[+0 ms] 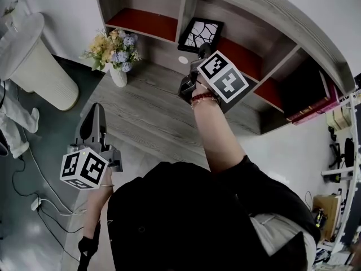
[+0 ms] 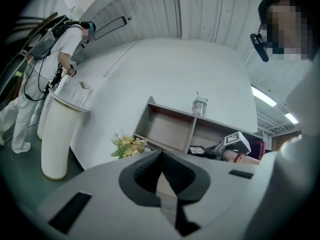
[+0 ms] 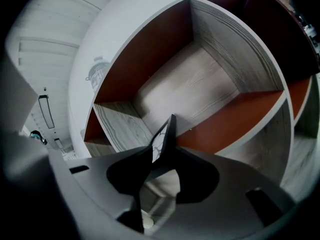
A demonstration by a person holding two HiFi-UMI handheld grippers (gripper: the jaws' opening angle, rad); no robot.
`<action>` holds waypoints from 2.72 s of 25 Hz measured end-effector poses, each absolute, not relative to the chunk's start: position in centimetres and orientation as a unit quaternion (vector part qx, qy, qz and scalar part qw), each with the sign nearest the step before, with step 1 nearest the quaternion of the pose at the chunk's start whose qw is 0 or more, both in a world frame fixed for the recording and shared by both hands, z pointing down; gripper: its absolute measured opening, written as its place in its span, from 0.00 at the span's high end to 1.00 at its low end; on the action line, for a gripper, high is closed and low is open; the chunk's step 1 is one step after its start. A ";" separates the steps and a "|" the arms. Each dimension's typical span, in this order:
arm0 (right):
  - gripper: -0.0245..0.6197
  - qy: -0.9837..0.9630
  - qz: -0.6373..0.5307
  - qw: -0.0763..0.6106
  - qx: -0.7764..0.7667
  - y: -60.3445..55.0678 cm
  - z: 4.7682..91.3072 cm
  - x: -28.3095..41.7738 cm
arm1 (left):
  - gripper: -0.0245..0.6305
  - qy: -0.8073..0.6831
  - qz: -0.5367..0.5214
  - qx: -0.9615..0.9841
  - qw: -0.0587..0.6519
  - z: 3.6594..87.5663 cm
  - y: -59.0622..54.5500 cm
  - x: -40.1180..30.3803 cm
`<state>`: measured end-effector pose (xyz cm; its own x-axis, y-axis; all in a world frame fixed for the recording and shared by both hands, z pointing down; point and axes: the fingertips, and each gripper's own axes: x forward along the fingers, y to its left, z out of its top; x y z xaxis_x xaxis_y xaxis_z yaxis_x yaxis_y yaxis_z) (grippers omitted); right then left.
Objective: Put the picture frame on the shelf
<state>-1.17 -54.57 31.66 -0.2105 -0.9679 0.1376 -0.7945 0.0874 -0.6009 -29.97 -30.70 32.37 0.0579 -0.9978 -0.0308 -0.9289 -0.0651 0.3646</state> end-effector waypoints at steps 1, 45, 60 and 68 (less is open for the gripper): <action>0.77 0.721 -0.293 0.145 -0.611 -54.6 31.9 -1.2 | 0.95 -0.672 -0.138 0.717 0.125 32.3 -30.7 -29.9; 0.61 0.756 -0.197 0.021 -0.624 -56.1 32.6 -2.0 | 0.95 -0.682 -0.141 0.705 0.135 33.2 -30.5 -30.8; 0.60 0.759 -0.179 0.002 -0.626 -56.1 32.8 -2.2 | 0.95 -0.679 -0.146 0.706 0.140 33.4 -30.6 -30.6; 0.60 0.759 -0.183 0.000 -0.625 -56.2 32.8 -2.2 | 0.95 -0.679 -0.143 0.707 0.139 33.4 -30.6 -30.6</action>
<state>-2.21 -56.21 32.77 -0.2182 -0.9488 0.2285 -0.9487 0.1514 -0.2775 -30.56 -30.62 33.36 0.0370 -0.9992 -0.0139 -0.9195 -0.0395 0.3911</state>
